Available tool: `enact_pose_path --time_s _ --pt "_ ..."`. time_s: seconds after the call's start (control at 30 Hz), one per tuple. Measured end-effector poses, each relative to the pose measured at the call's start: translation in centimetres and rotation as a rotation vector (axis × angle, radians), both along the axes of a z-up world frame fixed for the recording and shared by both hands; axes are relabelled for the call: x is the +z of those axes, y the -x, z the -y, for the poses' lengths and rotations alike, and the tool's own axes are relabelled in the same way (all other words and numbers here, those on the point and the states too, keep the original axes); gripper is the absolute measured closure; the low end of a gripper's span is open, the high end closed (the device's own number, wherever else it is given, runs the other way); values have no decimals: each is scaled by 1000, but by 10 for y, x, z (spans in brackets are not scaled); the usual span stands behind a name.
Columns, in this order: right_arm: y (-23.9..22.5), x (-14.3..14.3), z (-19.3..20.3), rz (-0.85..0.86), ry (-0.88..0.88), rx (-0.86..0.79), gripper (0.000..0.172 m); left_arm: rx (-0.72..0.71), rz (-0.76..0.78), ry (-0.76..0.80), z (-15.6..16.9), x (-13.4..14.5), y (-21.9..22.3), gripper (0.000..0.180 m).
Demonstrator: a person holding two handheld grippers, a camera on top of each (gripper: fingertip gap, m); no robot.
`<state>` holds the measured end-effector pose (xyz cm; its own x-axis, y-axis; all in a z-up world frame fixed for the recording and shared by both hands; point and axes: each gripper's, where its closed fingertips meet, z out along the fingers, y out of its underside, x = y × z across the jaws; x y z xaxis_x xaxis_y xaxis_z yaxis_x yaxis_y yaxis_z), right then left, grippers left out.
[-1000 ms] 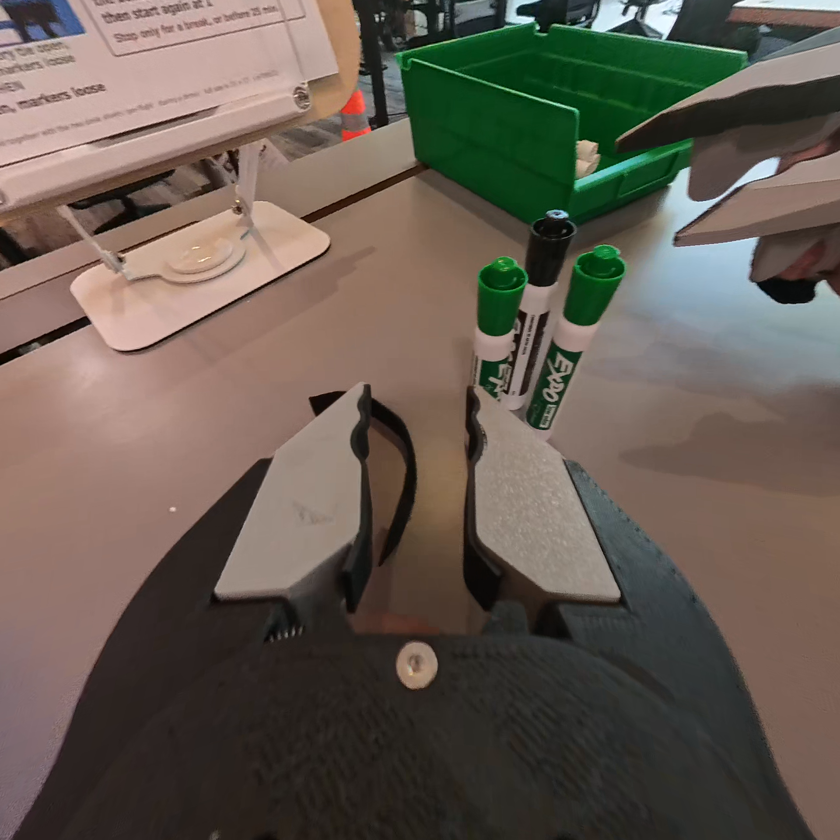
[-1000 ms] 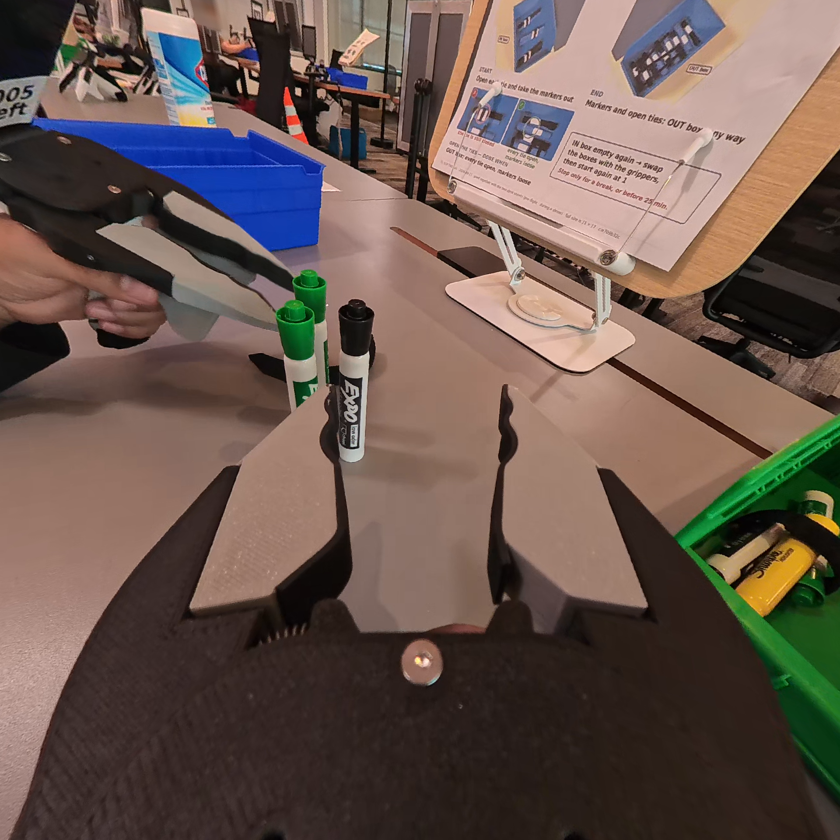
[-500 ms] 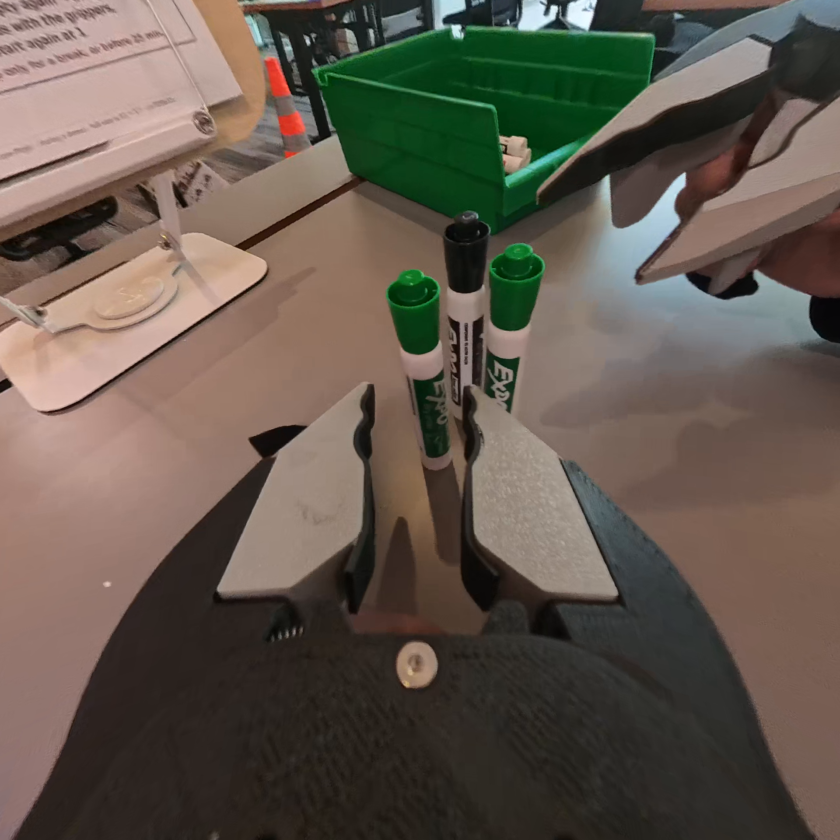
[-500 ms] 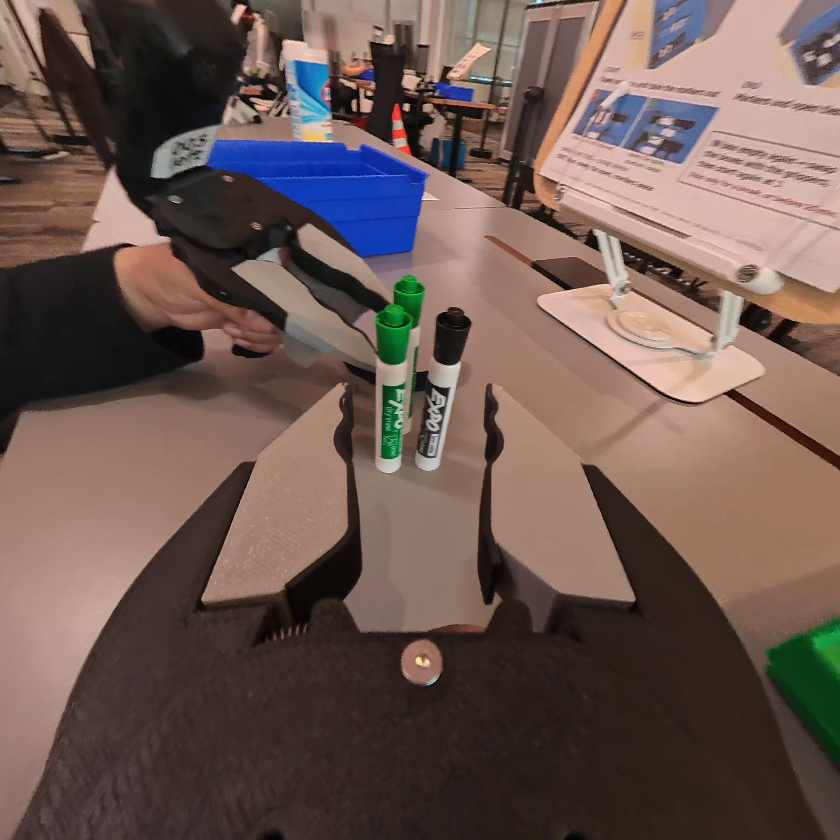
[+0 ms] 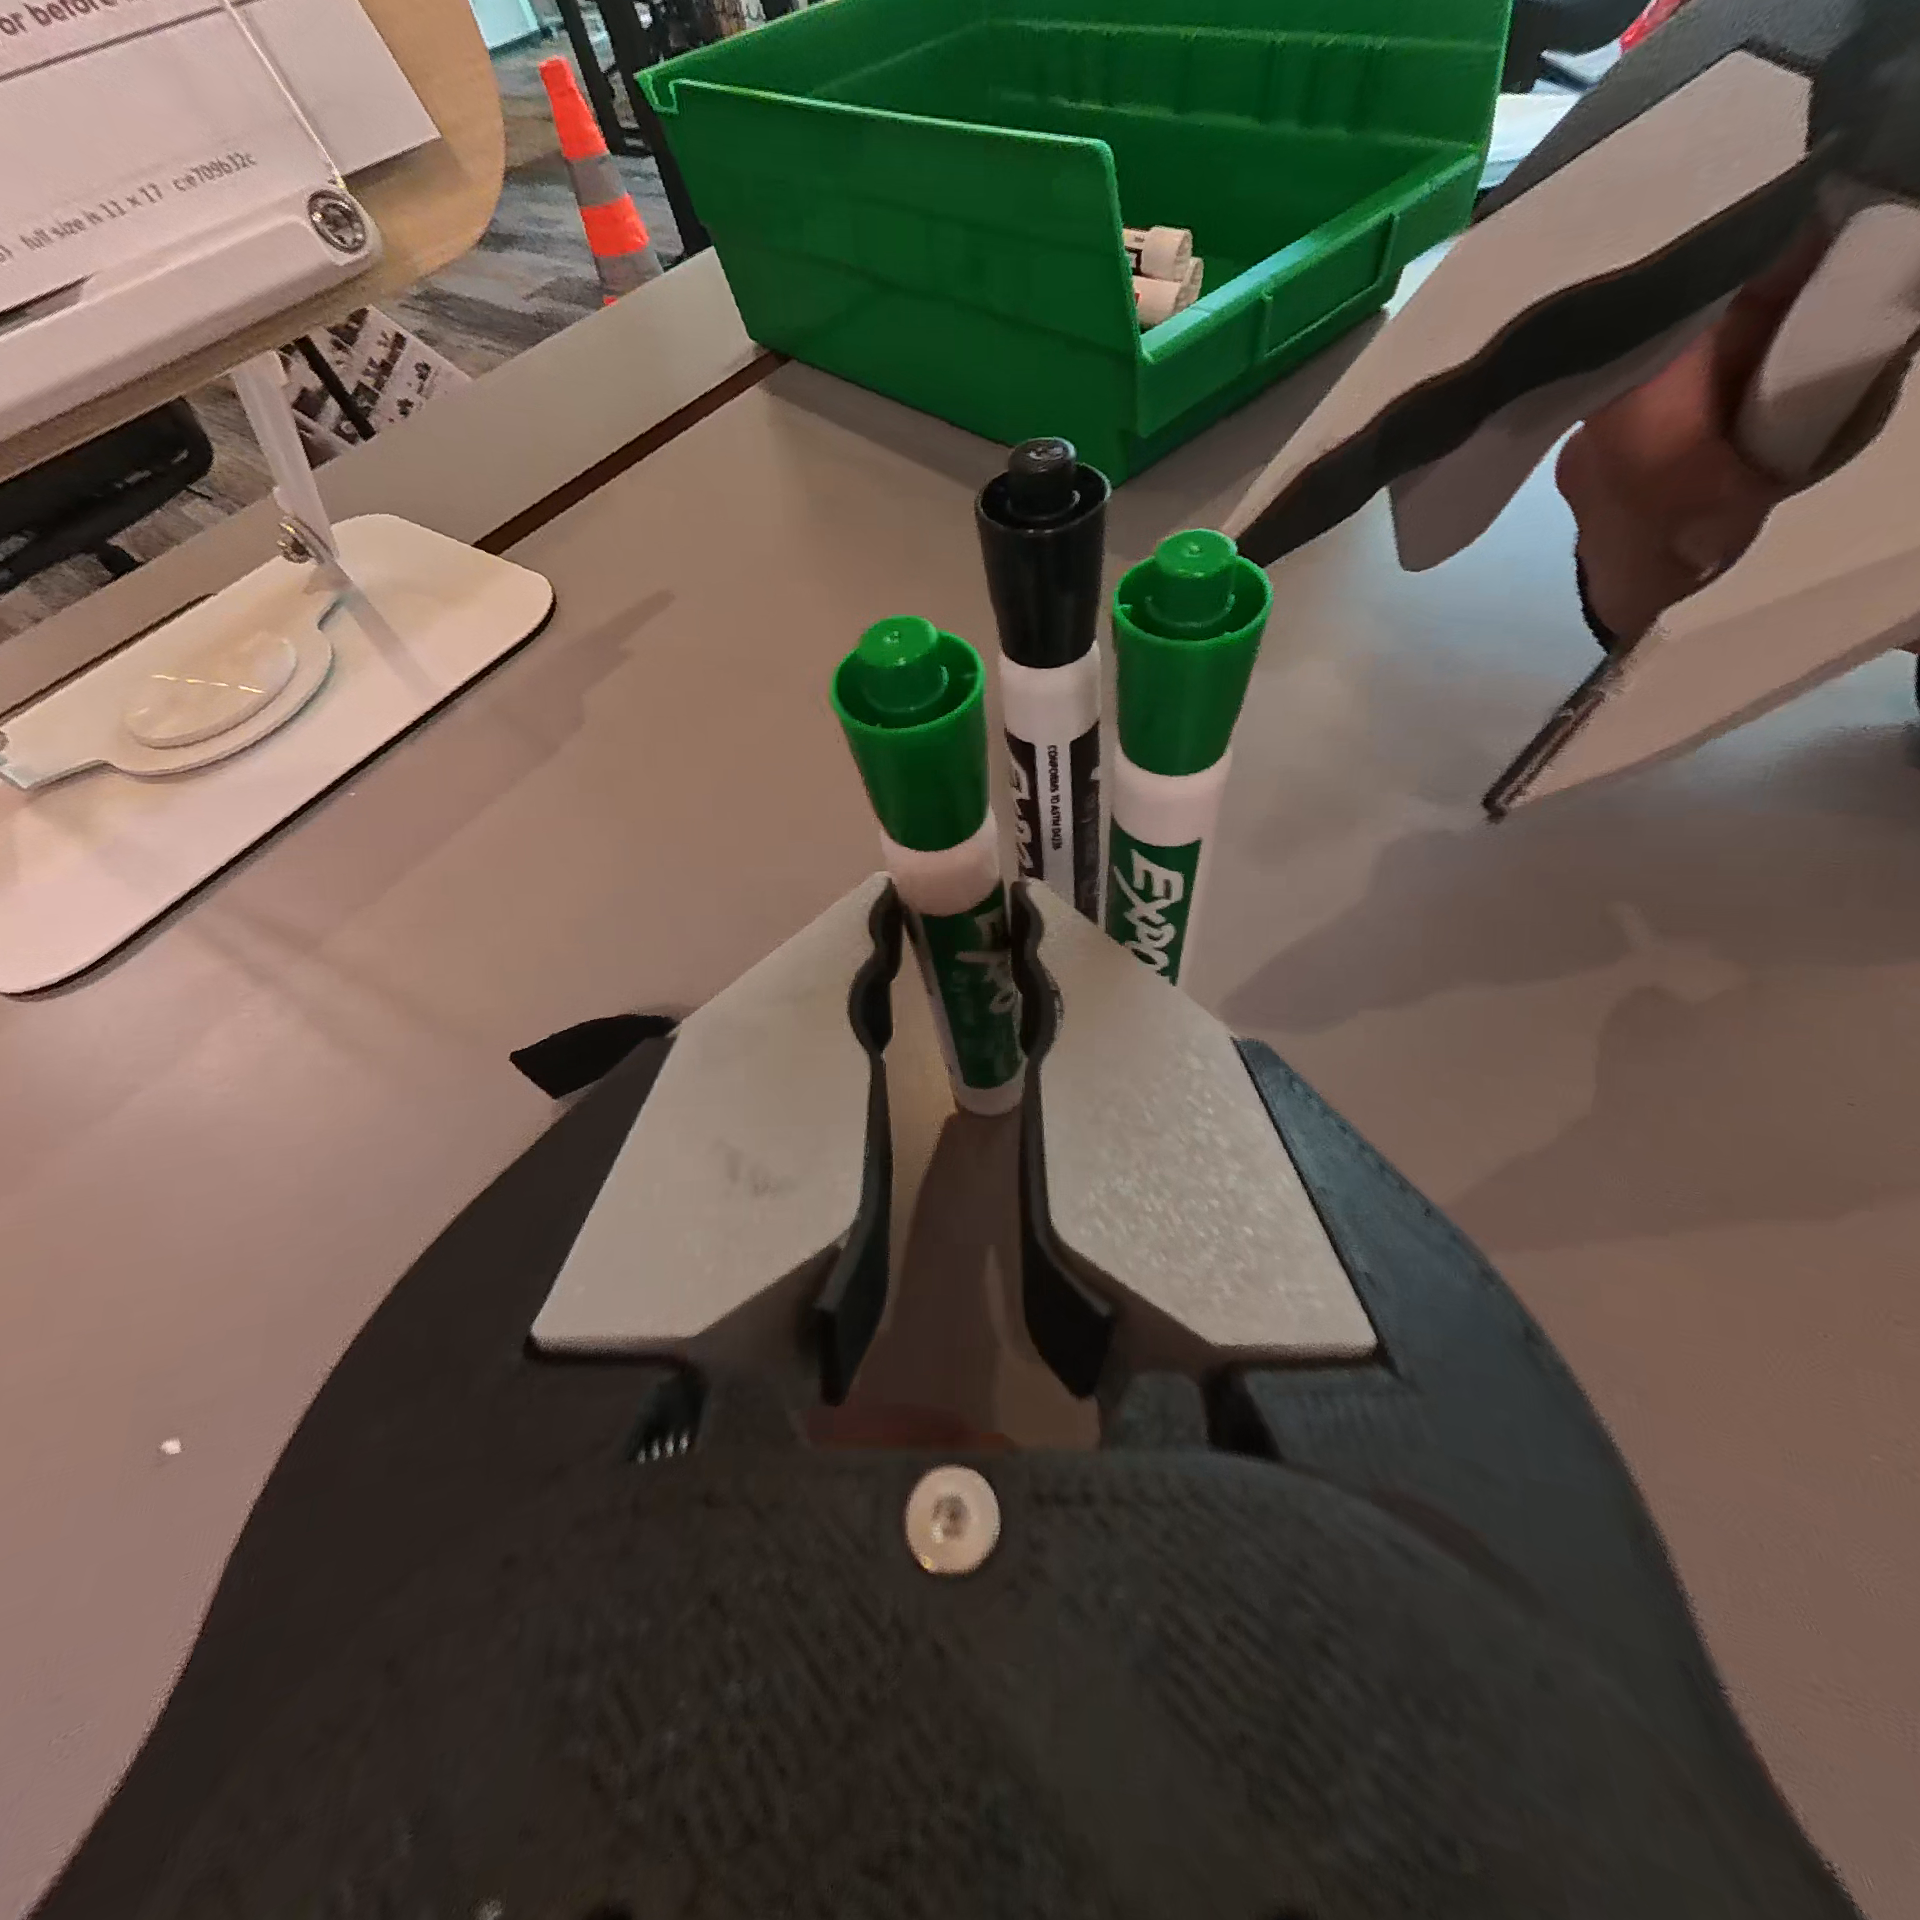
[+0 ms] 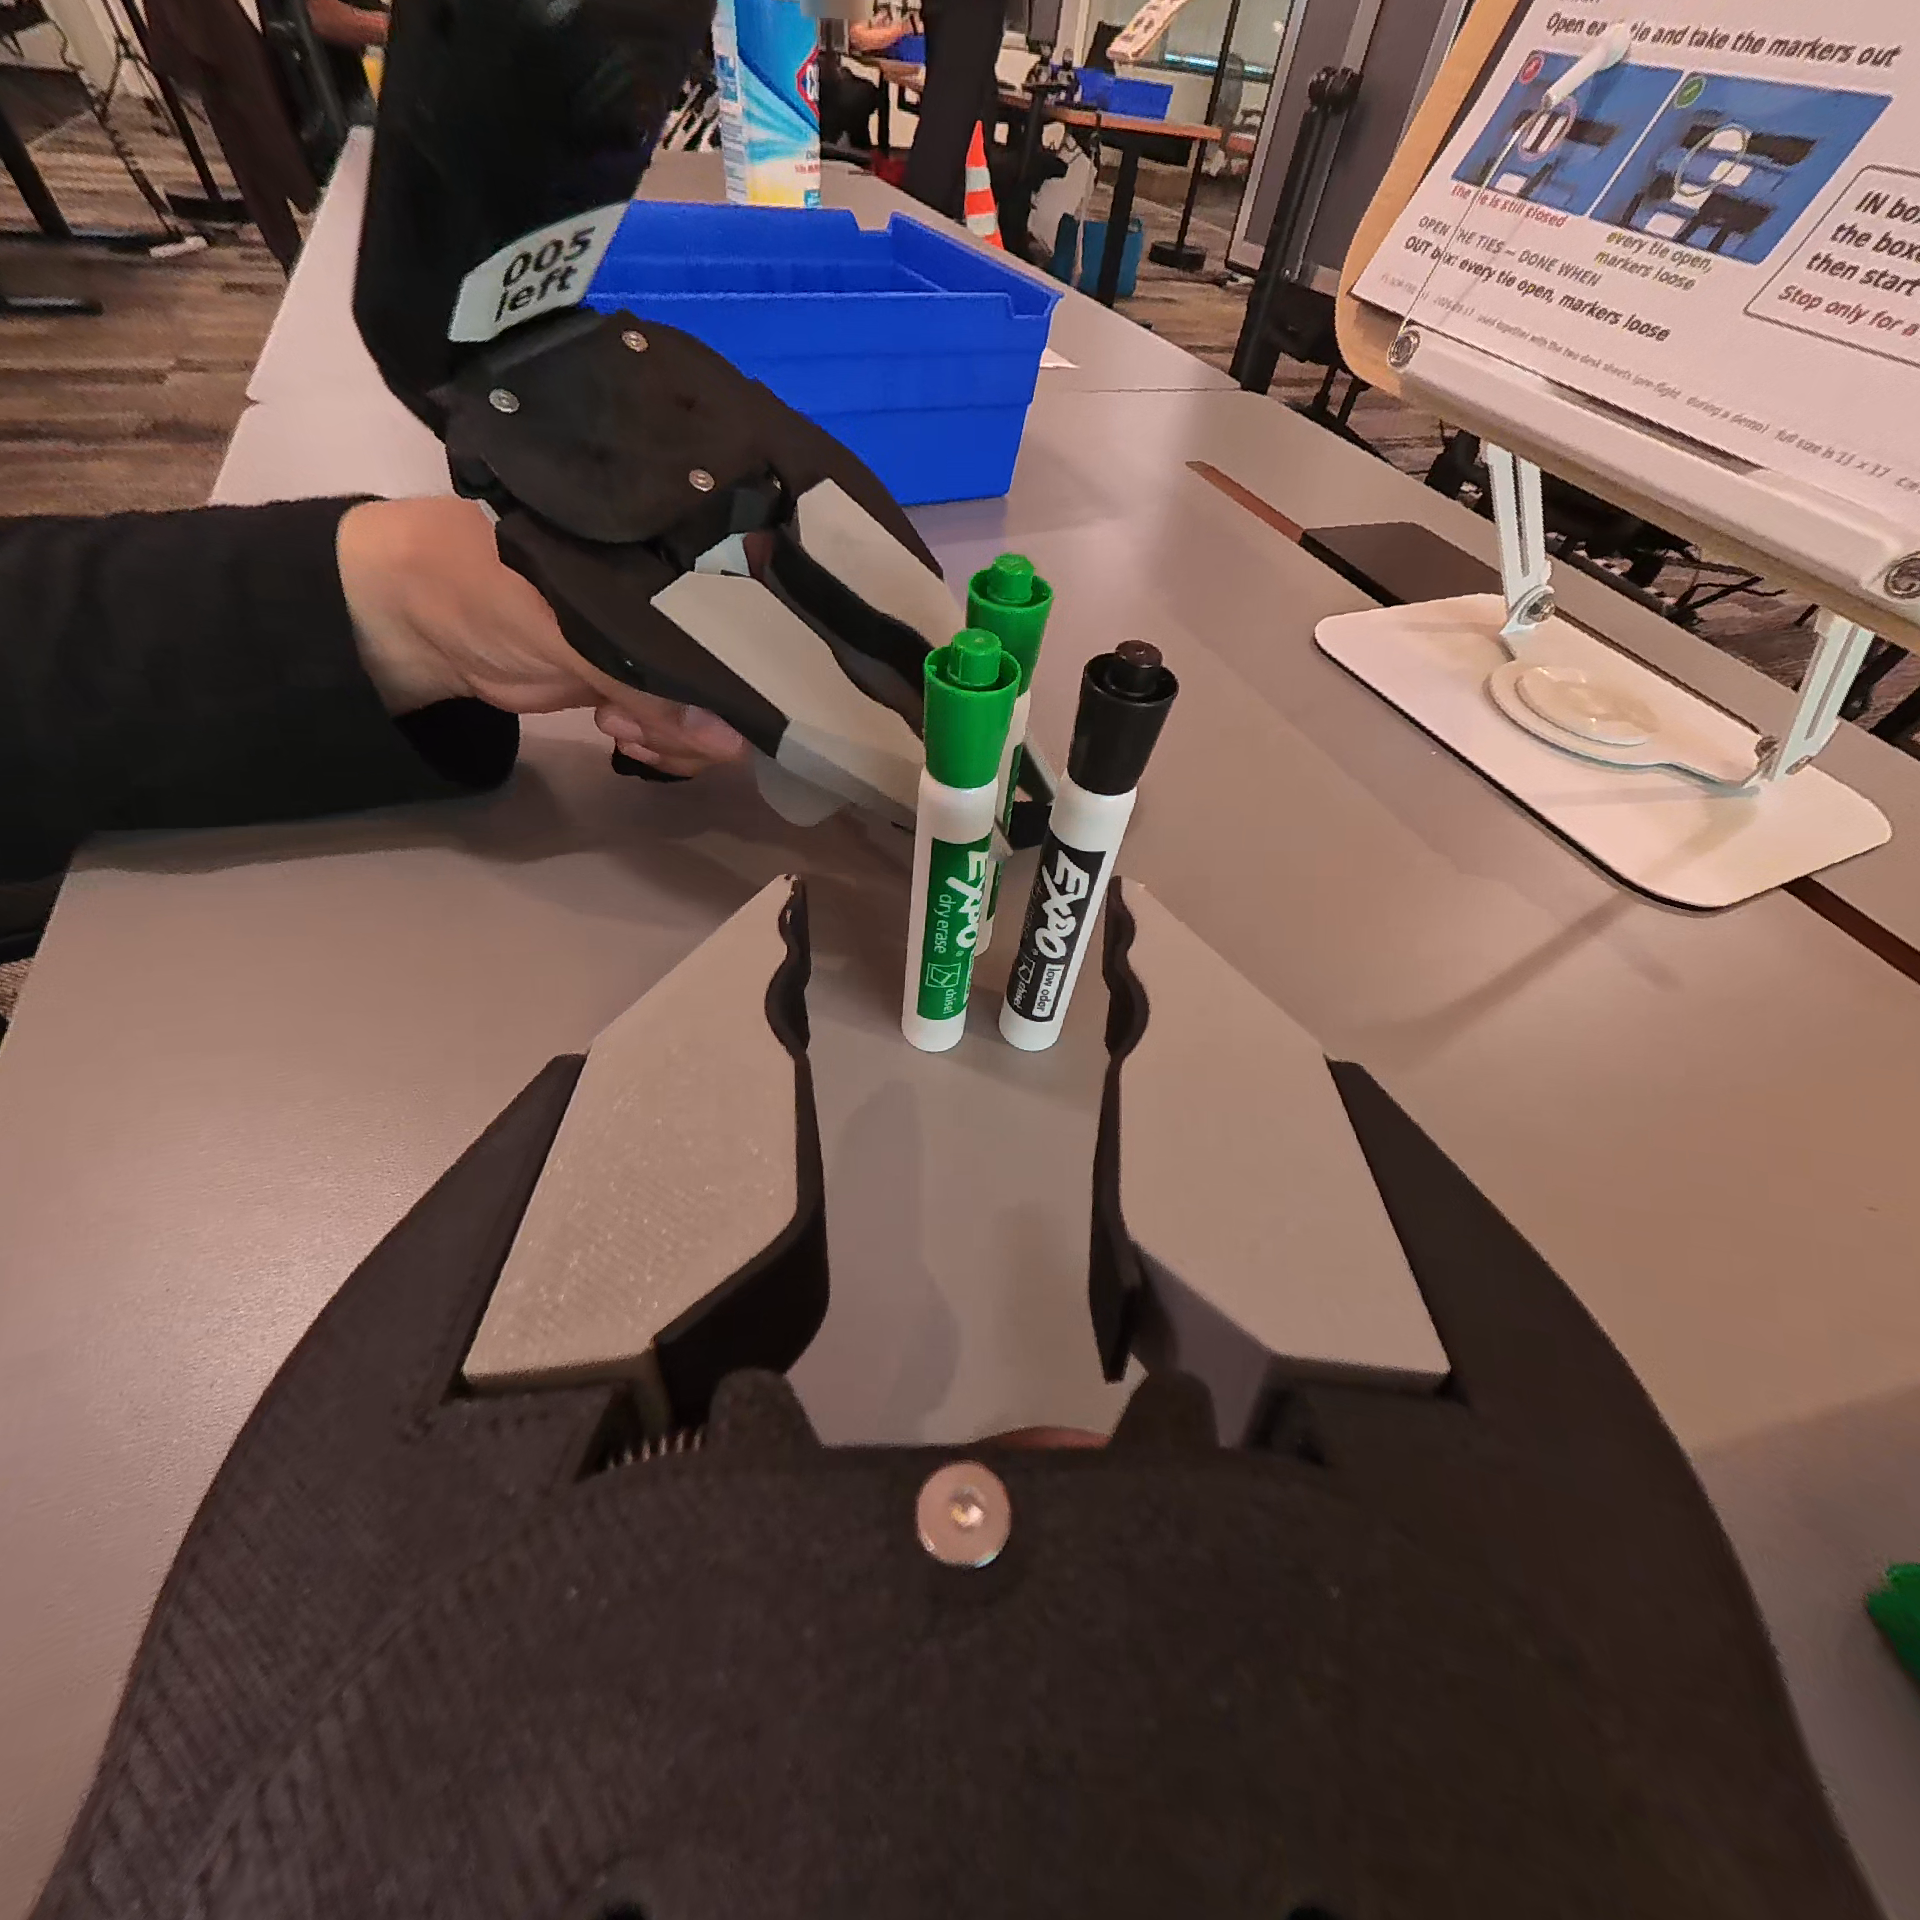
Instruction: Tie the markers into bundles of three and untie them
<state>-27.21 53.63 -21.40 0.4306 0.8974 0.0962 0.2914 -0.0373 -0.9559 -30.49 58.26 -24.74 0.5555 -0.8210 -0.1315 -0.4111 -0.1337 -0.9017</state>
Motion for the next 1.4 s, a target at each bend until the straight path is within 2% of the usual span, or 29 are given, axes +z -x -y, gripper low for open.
enact_pose_path --time_s 0.17,0.37,0.47,0.57,0.7,0.83,0.87,1.0,1.3,1.4 --pt "-3 2 -1 -11 2 -3 118 -19 -3 36 9 0 9 164" --pt "-4 16 7 -65 -12 39 123 -143 14 70 50 11 13 164" --pt "4 31 29 -136 -15 159 137 -234 23 95 75 8 7 164" --pt "22 50 61 -217 8 316 139 -276 -6 81 88 -1 1 164" --pt "41 54 64 -180 -56 269 132 -300 16 96 92 0 -8 165" --pt "53 43 67 -140 -28 288 133 -318 27 89 95 0 -10 165" --pt "55 40 66 -132 -19 292 135 -321 29 84 95 0 -11 165" --pt "59 36 65 -117 -8 299 172 -330 26 49 97 0 -12 165" --pt "63 38 60 -145 -7 282 172 -287 10 27 92 -3 -12 155" --pt "65 38 62 -139 -8 290 172 -282 0 26 92 -6 -13 160"
